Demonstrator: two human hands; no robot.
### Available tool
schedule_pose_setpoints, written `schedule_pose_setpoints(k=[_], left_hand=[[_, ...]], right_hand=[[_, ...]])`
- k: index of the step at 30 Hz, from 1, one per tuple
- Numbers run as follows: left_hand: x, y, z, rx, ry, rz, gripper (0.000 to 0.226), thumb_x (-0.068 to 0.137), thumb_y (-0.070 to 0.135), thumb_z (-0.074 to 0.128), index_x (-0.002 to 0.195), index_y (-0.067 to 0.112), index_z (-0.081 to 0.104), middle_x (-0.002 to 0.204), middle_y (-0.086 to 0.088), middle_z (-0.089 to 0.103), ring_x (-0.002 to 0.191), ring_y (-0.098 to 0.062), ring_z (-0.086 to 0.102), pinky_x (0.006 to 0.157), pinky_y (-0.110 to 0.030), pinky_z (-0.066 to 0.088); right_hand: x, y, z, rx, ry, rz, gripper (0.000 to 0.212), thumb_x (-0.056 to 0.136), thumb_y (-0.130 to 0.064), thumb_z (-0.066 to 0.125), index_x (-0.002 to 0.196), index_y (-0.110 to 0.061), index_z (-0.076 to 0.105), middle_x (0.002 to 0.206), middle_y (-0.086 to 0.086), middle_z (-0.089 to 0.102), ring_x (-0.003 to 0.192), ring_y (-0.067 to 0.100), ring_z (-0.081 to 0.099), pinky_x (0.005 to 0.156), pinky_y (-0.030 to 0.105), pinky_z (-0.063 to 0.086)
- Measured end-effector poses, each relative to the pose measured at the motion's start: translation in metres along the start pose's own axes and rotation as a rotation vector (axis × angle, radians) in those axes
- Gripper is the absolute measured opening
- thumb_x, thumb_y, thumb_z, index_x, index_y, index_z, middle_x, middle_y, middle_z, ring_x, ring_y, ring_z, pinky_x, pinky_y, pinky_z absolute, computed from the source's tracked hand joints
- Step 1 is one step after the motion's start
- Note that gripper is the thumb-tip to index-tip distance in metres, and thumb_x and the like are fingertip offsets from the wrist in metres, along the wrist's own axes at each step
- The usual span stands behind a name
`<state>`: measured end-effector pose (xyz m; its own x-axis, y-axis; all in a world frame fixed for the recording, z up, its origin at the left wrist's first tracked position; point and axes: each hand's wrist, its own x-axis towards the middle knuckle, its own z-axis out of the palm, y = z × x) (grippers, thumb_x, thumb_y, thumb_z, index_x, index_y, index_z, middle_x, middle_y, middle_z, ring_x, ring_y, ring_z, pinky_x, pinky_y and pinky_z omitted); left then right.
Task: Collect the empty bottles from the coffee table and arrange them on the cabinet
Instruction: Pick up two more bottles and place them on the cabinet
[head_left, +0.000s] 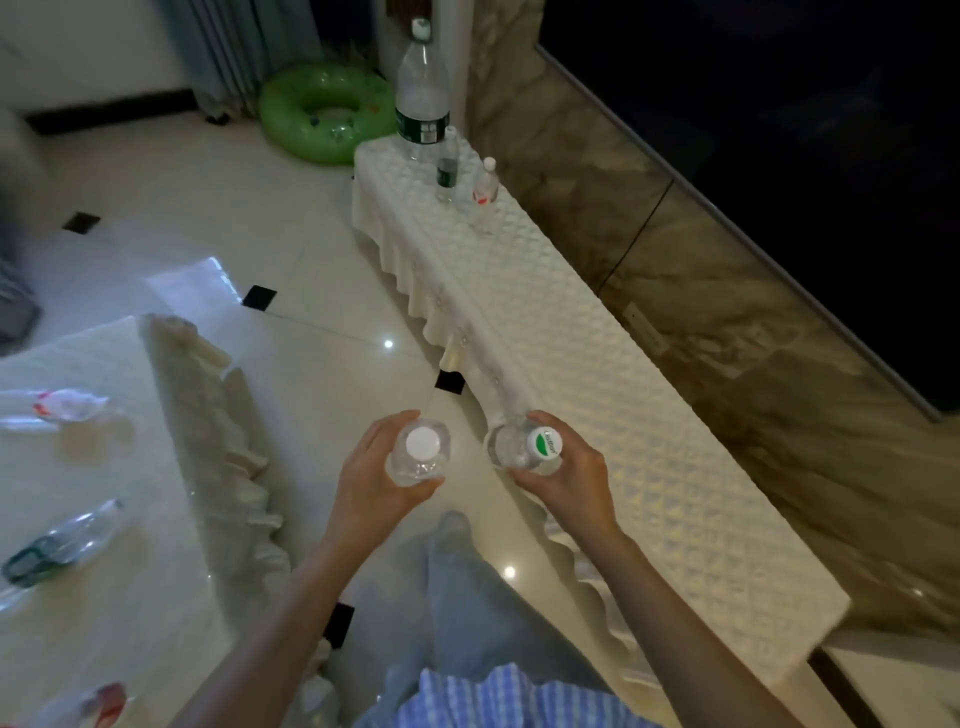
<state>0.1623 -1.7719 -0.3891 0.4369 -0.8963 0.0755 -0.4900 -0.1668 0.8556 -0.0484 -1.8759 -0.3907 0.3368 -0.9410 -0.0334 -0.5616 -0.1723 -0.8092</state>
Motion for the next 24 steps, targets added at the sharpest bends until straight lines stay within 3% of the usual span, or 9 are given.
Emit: schedule_pose_setpoints(k=[4,9,13,17,20,24], left_hand=[[0.065,0.001,-0.004,0.023,0.006,-0.031,0.073,0.059,0.02,0.086,0.12,0.034,0.049,0.116,0.015,0.054,0.099,0.007,0.049,0.081,-0.005,0.037],[0.143,0.002,-0.008,-0.003,0.009,-0.042,0.072,0.061,0.017,0.086,0.125,0.02,0.052,0.119,0.007,0.056,0.106,-0.005,0.053,0.09,-0.019,0.041],[0.204,-0.003,-0.006,-0.023,-0.009,-0.06,0.074,0.06,0.015,0.086,0.124,0.021,0.052,0.116,0.008,0.056,0.104,-0.002,0.052,0.088,-0.007,0.037],[0.271,-0.019,-0.005,-0.05,-0.066,-0.004,0.072,0.057,0.013,0.087,0.12,0.022,0.053,0.115,0.012,0.056,0.103,0.007,0.051,0.087,-0.003,0.035],[0.326,-0.03,-0.003,-0.087,-0.123,0.038,0.072,0.058,0.014,0.087,0.12,0.025,0.052,0.115,0.016,0.055,0.105,0.01,0.049,0.089,-0.004,0.036],[0.396,-0.039,0.003,-0.088,-0.21,0.081,0.069,0.057,0.015,0.087,0.119,0.02,0.055,0.116,0.016,0.055,0.108,-0.001,0.051,0.091,-0.008,0.037]], right_hand=[[0.068,-0.006,0.008,0.008,-0.028,-0.006,0.061,0.062,-0.031,0.084,0.112,-0.048,0.054,0.103,-0.036,0.057,0.1,-0.011,0.055,0.084,0.009,0.044],[0.147,-0.015,0.012,0.009,-0.069,0.004,0.056,0.066,-0.033,0.083,0.115,-0.038,0.057,0.108,-0.024,0.061,0.099,-0.012,0.055,0.083,0.003,0.042],[0.2,-0.022,0.016,0.043,-0.084,0.06,0.053,0.068,-0.035,0.081,0.116,-0.035,0.058,0.11,-0.017,0.064,0.101,0.001,0.06,0.089,0.022,0.05],[0.253,-0.029,0.027,0.054,-0.035,0.102,0.046,0.069,-0.034,0.079,0.11,-0.036,0.06,0.104,-0.017,0.066,0.097,0.001,0.061,0.084,0.023,0.051],[0.292,-0.032,0.036,0.058,0.008,0.144,0.041,0.07,-0.03,0.08,0.108,-0.031,0.062,0.102,-0.014,0.067,0.096,0.003,0.062,0.085,0.033,0.053],[0.338,-0.039,0.043,0.057,0.125,0.21,0.05,0.066,-0.027,0.083,0.109,-0.04,0.061,0.107,-0.017,0.066,0.099,0.001,0.061,0.088,0.027,0.05]])
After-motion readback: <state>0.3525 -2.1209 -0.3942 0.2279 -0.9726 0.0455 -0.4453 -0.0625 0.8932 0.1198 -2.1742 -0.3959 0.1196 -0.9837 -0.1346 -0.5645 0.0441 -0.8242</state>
